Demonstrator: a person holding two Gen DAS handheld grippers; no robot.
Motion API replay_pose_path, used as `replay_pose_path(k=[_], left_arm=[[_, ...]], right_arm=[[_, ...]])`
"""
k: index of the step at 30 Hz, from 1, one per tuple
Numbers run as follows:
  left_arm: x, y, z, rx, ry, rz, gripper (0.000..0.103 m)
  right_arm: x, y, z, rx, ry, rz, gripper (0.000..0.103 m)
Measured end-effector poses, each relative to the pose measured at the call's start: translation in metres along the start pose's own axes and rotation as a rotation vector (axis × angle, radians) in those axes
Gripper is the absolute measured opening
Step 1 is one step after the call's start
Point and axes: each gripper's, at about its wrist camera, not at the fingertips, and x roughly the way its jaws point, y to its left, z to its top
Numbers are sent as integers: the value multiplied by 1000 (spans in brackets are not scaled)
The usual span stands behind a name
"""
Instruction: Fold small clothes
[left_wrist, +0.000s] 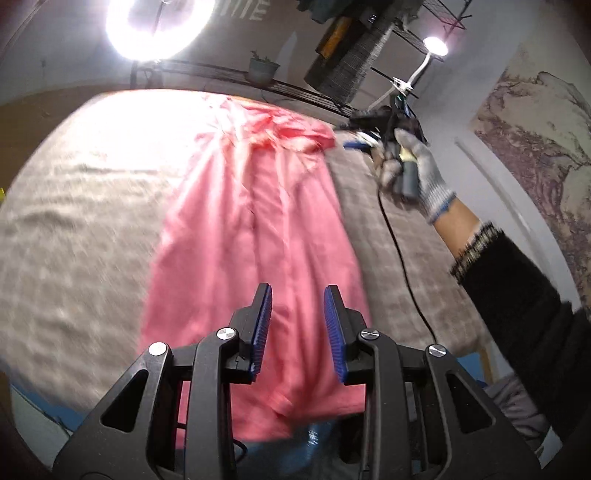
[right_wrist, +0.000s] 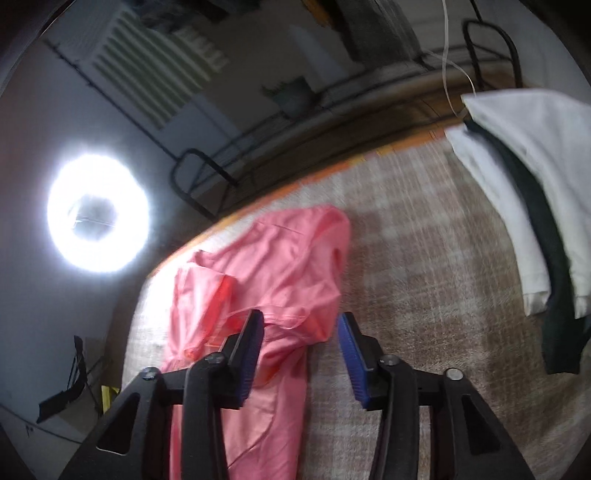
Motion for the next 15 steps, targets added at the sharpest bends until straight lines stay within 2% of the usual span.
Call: replay_pose_path(k=[4,5,6,8,13,15], left_arm=[[-7,22,27,-19,-47,47,29],[-8,25,32,-24,-62,54,29],[-10,29,34,-35,-77,51,29],[-10,34,35,-61,-78,31,29],[1,31,31,-54,-22,-9,29],[3,31,31,-51,-18,-15,29]], right_arm=[[21,-3,2,23,39,1,44],[26,0,3,13,48,-2,36],[29,3,4,-8,53,-17,17],[32,9,9,-57,46,-46,3],[21,34,29,-119,-24,-12,1],[25,57,37,-195,-24,-14,1]])
